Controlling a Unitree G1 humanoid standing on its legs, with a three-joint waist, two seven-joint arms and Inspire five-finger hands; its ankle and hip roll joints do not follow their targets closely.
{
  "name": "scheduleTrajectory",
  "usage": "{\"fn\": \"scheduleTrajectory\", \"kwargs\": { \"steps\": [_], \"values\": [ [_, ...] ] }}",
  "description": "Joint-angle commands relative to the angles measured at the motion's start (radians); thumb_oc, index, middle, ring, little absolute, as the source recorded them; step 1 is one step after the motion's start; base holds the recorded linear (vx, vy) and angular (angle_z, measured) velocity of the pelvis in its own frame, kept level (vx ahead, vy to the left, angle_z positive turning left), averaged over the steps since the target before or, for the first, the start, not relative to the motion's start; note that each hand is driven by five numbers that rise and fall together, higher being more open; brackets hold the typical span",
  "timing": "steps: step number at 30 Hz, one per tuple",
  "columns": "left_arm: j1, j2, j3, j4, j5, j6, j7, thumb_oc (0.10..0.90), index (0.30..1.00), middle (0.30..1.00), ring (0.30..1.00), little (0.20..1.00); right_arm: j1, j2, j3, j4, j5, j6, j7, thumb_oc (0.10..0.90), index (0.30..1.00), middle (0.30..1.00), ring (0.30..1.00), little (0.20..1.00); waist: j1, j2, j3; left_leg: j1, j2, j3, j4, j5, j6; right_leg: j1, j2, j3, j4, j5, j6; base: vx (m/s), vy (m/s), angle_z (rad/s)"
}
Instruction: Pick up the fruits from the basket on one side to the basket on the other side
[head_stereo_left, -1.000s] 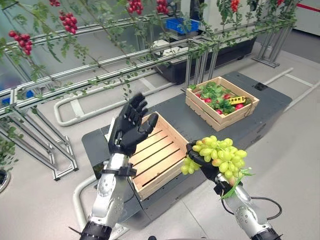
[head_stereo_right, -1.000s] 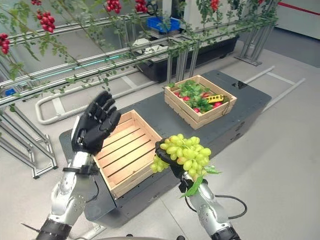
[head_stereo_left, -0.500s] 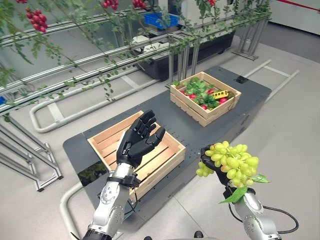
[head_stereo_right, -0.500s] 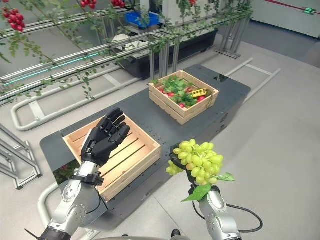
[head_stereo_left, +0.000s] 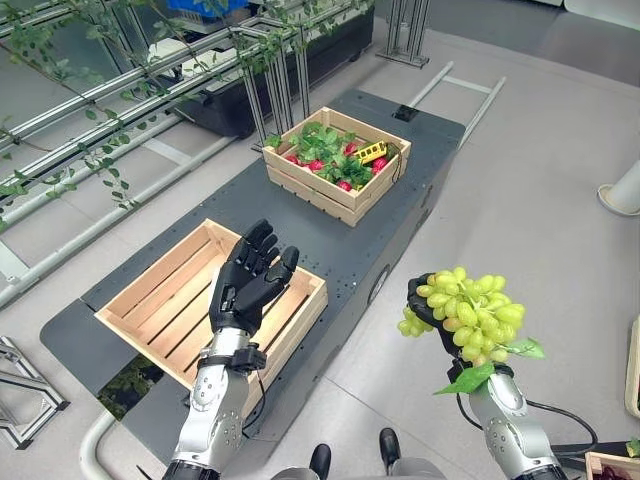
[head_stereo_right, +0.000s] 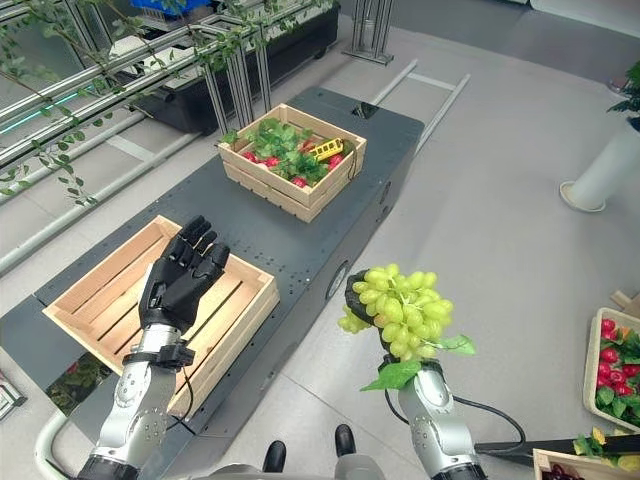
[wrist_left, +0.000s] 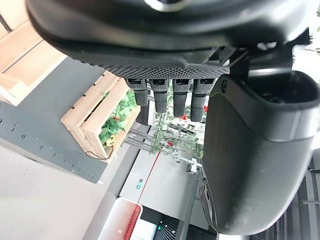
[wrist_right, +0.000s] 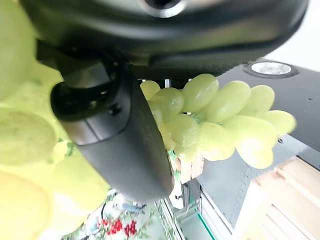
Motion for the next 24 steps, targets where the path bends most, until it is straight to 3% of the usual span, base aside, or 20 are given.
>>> {"fn": "scheduleTrajectory", "kwargs": {
  "steps": [1, 6, 9, 10, 11, 12, 13, 17, 18, 19, 21, 22, 24],
  "values": [
    [-0.073, 0.023, 0.043, -0.035, 0.014, -0.119, -0.037, 0.800, 0.900, 0.900, 0.900, 0.900, -0.046, 0.008, -0.046, -0.158, -0.049, -0.105, -0.001, 0.400, 0.300, 0.300, 0.300, 0.300, -0.023, 0.017, -0.094, -0.005, -0.010, 0.077, 0.002, -0.059, 0.027, 0.049, 0.052, -0.030, 0.013, -0.019, -0.079, -0.07, 0.149, -0.20],
    [-0.083, 0.026, 0.010, -0.035, 0.028, -0.104, -0.041, 0.800, 0.900, 0.900, 0.900, 0.900, -0.019, 0.012, -0.051, -0.162, -0.040, -0.099, 0.018, 0.400, 0.300, 0.300, 0.300, 0.300, -0.050, 0.027, -0.077, -0.011, -0.020, 0.121, 0.002, -0.072, 0.046, -0.002, 0.036, 0.000, 0.027, 0.018, -0.047, -0.09, 0.151, -0.31],
    [-0.078, 0.032, 0.002, -0.028, 0.037, -0.102, -0.036, 0.800, 0.900, 0.900, 0.900, 0.900, -0.007, 0.010, -0.052, -0.164, -0.034, -0.088, 0.042, 0.400, 0.300, 0.300, 0.300, 0.300, -0.056, 0.027, -0.070, -0.016, -0.022, 0.158, 0.002, -0.082, 0.047, -0.039, 0.021, -0.018, 0.018, 0.053, -0.024, -0.11, 0.131, -0.43],
    [-0.071, 0.037, 0.007, -0.031, 0.040, -0.098, -0.029, 0.800, 0.900, 0.900, 0.900, 0.900, -0.010, 0.008, -0.052, -0.162, -0.027, -0.079, 0.055, 0.400, 0.300, 0.300, 0.300, 0.300, -0.051, 0.027, -0.068, -0.014, -0.018, 0.181, 0.002, -0.085, 0.045, -0.050, 0.014, -0.053, 0.026, 0.060, -0.018, -0.13, 0.070, -0.67],
    [-0.054, 0.048, 0.023, -0.036, 0.048, -0.105, 0.005, 0.800, 0.900, 0.900, 0.900, 0.900, -0.032, 0.011, -0.042, -0.150, -0.020, -0.059, 0.091, 0.400, 0.300, 0.300, 0.300, 0.300, -0.030, 0.029, -0.055, -0.007, -0.008, 0.239, 0.002, -0.088, 0.042, -0.078, 0.000, -0.180, 0.125, 0.064, -0.008, -0.11, 0.041, -0.77],
    [-0.051, 0.050, 0.028, -0.037, 0.049, -0.107, 0.007, 0.800, 0.900, 0.900, 0.900, 0.900, -0.036, 0.012, -0.039, -0.148, -0.019, -0.056, 0.095, 0.400, 0.300, 0.300, 0.300, 0.300, -0.025, 0.029, -0.055, -0.009, -0.006, 0.251, 0.002, -0.087, 0.041, -0.084, -0.003, -0.199, 0.140, 0.061, -0.008, -0.16, 0.049, -1.09],
    [-0.039, 0.056, 0.049, -0.040, 0.057, -0.111, 0.013, 0.800, 0.900, 0.900, 0.900, 0.900, -0.053, 0.018, -0.026, -0.138, -0.022, -0.053, 0.115, 0.400, 0.300, 0.300, 0.300, 0.300, -0.005, 0.038, -0.049, -0.012, 0.010, 0.295, 0.002, -0.080, 0.041, -0.085, -0.019, -0.283, 0.257, 0.015, -0.018, -0.14, 0.032, -1.15],
    [-0.055, 0.065, 0.071, -0.016, 0.033, -0.091, -0.011, 0.800, 0.900, 0.900, 0.900, 0.900, -0.071, 0.032, 0.004, -0.120, -0.033, -0.065, 0.092, 0.400, 0.300, 0.300, 0.300, 0.300, 0.019, 0.036, -0.059, -0.045, 0.012, 0.300, 0.002, -0.051, 0.049, -0.076, -0.017, -0.300, 0.447, -0.067, -0.045, -0.09, -0.030, -1.09],
    [-0.056, 0.064, 0.071, -0.013, 0.031, -0.092, -0.009, 0.800, 0.900, 0.900, 0.900, 0.900, -0.072, 0.033, 0.007, -0.117, -0.034, -0.065, 0.093, 0.400, 0.300, 0.300, 0.300, 0.300, 0.022, 0.034, -0.060, -0.047, 0.012, 0.302, 0.002, -0.048, 0.047, -0.068, -0.020, -0.303, 0.435, -0.070, -0.046, -0.04, -0.185, -0.37],
    [-0.057, 0.060, 0.075, 0.002, 0.018, -0.097, -0.014, 0.800, 0.900, 0.900, 0.900, 0.900, -0.075, 0.036, 0.019, -0.103, -0.036, -0.071, 0.113, 0.400, 0.300, 0.300, 0.300, 0.300, 0.039, 0.018, -0.063, -0.054, 0.019, 0.318, 0.006, -0.035, 0.030, 0.022, -0.021, -0.332, 0.306, -0.109, -0.054, -0.03, -0.220, -0.33],
    [-0.062, 0.056, 0.060, 0.005, 0.023, -0.099, -0.003, 0.800, 0.900, 0.900, 0.900, 0.900, -0.077, 0.035, 0.035, -0.092, -0.039, -0.080, 0.115, 0.400, 0.300, 0.300, 0.300, 0.300, 0.060, -0.005, -0.071, -0.093, 0.030, 0.351, 0.043, -0.039, -0.001, 0.115, -0.017, -0.352, 0.135, -0.120, -0.059, -0.06, -0.258, -0.46],
    [-0.073, 0.049, 0.047, 0.007, 0.013, -0.087, 0.013, 0.800, 0.900, 0.900, 0.900, 0.900, -0.092, 0.025, 0.038, -0.094, -0.021, -0.062, 0.108, 0.400, 0.300, 0.300, 0.300, 0.300, 0.054, -0.008, -0.070, -0.100, 0.037, 0.351, 0.048, -0.033, -0.010, 0.117, 0.001, -0.312, 0.089, -0.102, -0.063, -0.04, -0.163, -0.50],
    [-0.093, 0.042, 0.028, 0.004, -0.013, -0.096, 0.011, 0.800, 0.900, 0.900, 0.900, 0.900, -0.113, 0.015, 0.045, -0.098, -0.028, -0.066, 0.096, 0.400, 0.300, 0.300, 0.300, 0.300, 0.047, -0.008, -0.067, -0.102, 0.047, 0.357, 0.046, -0.025, -0.019, 0.120, 0.006, -0.304, 0.047, -0.089, -0.075, -0.05, -0.120, -0.48]
  ]
}}
